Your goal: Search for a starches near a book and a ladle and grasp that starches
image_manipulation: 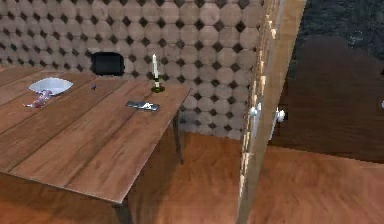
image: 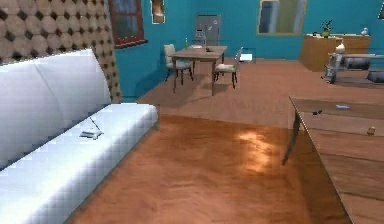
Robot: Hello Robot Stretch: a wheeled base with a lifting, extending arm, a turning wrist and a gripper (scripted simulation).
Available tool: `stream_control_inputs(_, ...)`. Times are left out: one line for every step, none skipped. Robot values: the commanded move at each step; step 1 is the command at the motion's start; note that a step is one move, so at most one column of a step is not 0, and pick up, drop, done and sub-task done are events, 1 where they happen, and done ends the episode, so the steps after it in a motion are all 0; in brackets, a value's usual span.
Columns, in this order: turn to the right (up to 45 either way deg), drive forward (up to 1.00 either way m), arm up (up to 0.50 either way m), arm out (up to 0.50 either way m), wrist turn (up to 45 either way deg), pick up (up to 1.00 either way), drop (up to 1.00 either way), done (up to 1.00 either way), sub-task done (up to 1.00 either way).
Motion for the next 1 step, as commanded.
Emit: stream_control_inputs(0.0, 0.05, 0.0, 0.0, 0.0, 0.0, 0.0, 0.0, 0.0)
